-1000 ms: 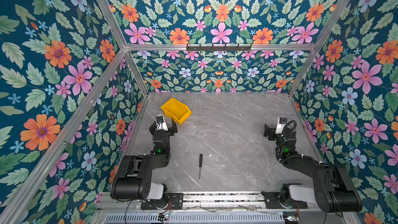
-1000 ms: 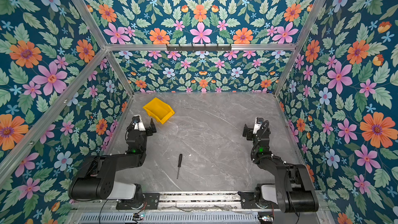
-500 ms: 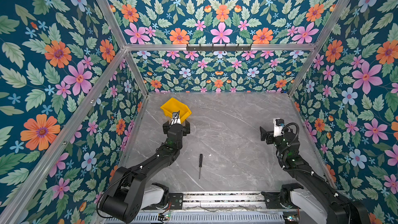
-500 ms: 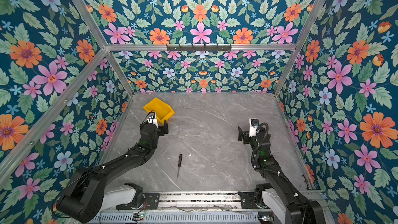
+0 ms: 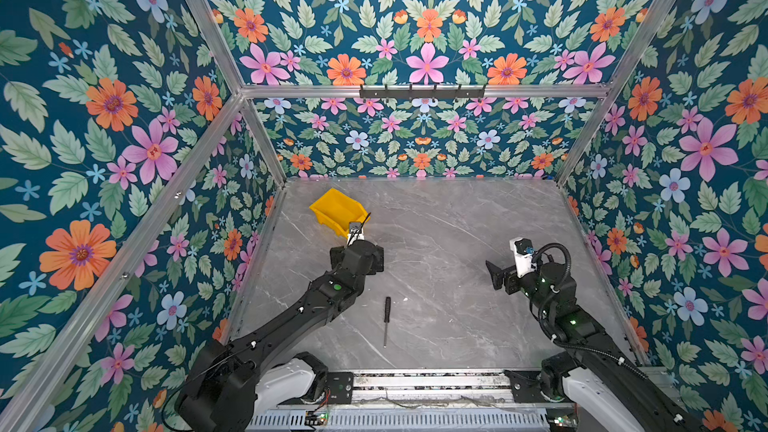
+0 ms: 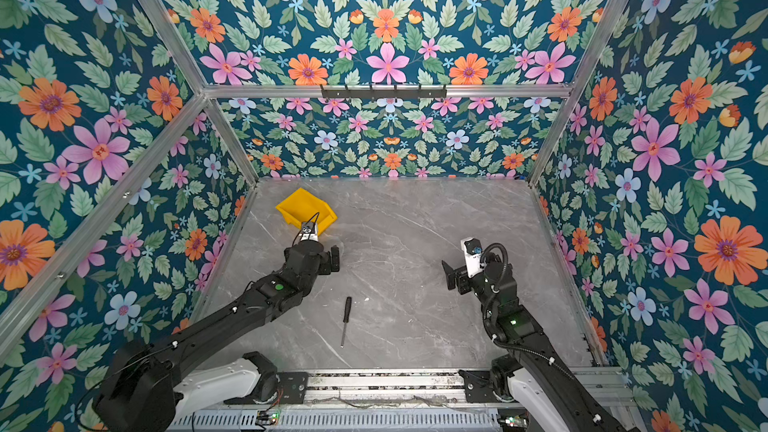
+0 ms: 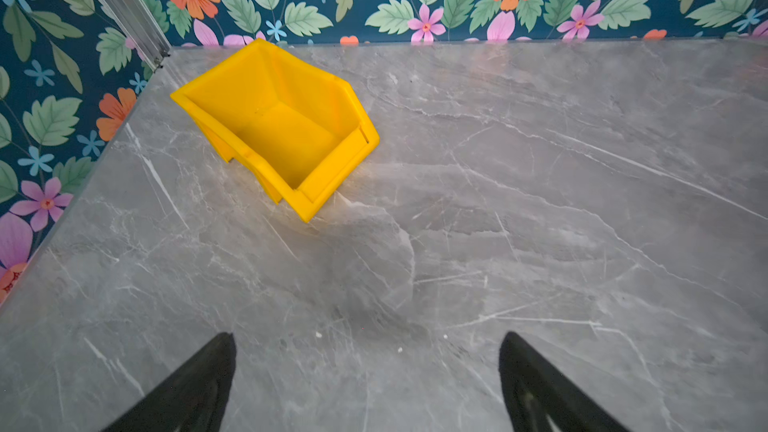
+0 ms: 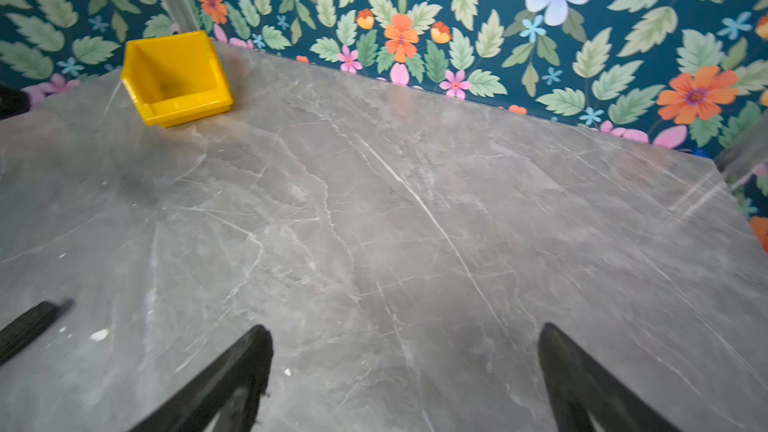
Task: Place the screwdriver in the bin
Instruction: 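Lower the left gripper over the screwdriver handle and close on it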
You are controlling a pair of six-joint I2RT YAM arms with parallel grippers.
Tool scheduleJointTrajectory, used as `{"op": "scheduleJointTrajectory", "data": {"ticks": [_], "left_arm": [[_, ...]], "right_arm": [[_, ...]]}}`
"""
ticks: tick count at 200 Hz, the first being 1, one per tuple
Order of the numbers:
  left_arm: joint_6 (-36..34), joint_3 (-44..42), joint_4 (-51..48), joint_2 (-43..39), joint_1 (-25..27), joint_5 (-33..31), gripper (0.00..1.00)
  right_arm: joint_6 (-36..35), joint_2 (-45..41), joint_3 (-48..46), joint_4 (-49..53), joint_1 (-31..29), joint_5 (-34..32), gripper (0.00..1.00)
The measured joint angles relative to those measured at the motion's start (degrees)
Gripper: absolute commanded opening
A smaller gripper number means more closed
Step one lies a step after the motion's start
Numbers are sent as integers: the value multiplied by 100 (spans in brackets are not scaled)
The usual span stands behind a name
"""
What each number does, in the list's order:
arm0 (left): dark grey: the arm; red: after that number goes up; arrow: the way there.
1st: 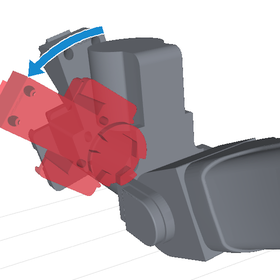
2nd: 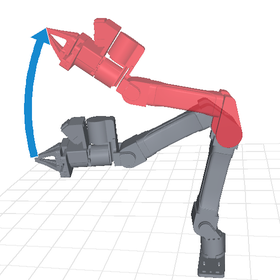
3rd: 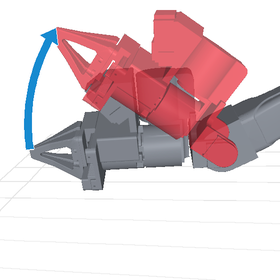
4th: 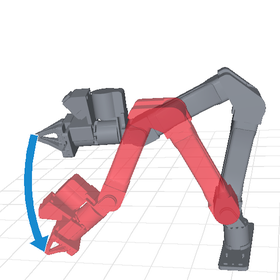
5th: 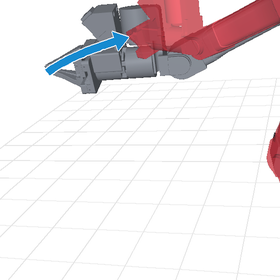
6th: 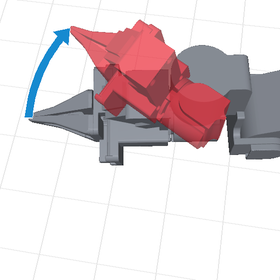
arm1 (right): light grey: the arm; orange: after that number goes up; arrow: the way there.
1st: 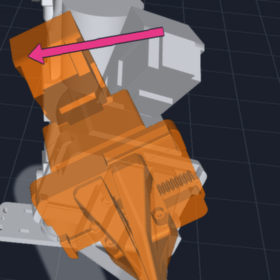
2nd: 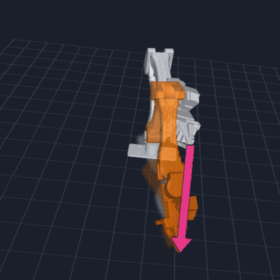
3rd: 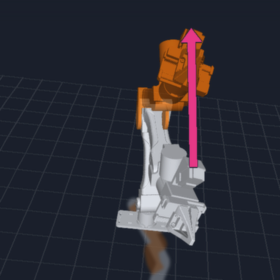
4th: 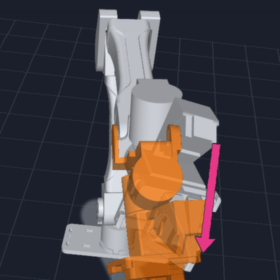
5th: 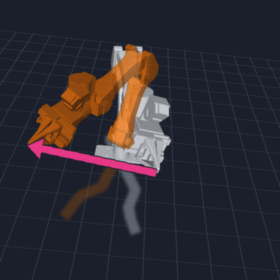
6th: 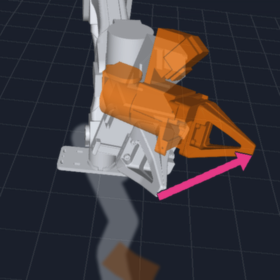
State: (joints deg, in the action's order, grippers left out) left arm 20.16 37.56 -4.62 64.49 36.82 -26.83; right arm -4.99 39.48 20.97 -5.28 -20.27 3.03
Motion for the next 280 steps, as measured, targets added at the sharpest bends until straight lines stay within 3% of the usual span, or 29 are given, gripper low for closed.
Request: {"op": "scheduleJointTrajectory", "data": {"ticks": [58,122,178,228,251,280], "left_arm": [[990,348,-1001,223,535,249,100],[1832,739,-1676,837,1333,669,100],[2271,1014,-2225,1329,1906,826,97],[2791,946,-2758,1506,2116,1082,69],[2898,909,-2924,1578,2116,1073,61],[2918,927,-2949,1784,2116,1056,59]], "right_arm": [[-719,-11,369,1174,-811,404,99],[-1180,94,863,2020,-1086,1464,99],[-1281,275,1025,2212,-1360,1875,99],[-1314,481,1113,2225,-1458,2055,99],[-1386,590,1143,2229,-1609,2041,99],[-1517,728,1252,2260,-1766,2026,99]]}}
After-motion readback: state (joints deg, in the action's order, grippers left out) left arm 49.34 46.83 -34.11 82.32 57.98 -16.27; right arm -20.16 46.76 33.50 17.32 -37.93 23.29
